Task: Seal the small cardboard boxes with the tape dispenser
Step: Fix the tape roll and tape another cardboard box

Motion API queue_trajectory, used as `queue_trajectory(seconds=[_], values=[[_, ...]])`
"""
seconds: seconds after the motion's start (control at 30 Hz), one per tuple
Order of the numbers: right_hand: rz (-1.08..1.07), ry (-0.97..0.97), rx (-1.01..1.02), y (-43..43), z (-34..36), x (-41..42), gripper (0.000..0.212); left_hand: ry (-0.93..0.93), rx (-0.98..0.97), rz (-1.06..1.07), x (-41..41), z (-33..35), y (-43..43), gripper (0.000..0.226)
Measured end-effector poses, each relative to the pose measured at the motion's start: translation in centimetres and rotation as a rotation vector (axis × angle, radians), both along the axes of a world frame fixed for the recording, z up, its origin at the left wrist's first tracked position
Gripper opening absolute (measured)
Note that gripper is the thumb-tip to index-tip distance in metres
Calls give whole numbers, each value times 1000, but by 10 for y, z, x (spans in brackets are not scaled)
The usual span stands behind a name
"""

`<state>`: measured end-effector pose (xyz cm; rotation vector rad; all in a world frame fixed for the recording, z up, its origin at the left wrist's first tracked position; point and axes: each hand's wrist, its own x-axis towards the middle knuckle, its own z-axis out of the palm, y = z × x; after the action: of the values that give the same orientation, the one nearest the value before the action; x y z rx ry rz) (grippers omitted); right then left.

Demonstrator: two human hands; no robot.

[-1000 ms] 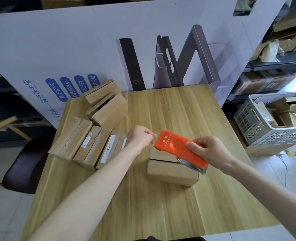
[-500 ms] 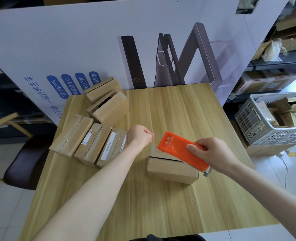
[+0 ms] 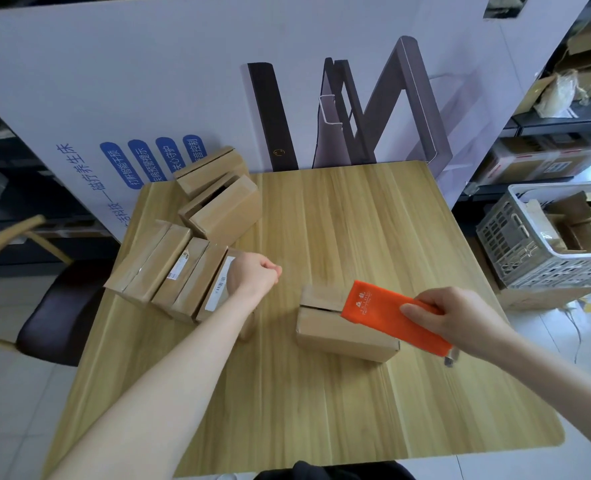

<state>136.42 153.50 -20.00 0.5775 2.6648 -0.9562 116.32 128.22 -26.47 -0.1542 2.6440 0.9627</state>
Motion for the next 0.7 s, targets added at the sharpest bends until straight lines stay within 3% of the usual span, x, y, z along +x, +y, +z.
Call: queue_trajectory(seconds=[0.13, 0.37, 0.7], values=[[84, -75, 219, 10, 4, -16, 38, 47, 28, 0, 23, -5, 0, 27], [211, -176, 399, 4, -11, -47, 41, 37, 46, 53, 43, -21, -12, 25], [239, -219, 454, 13, -33, -69, 40, -35, 66, 106, 44, -48, -6, 30]])
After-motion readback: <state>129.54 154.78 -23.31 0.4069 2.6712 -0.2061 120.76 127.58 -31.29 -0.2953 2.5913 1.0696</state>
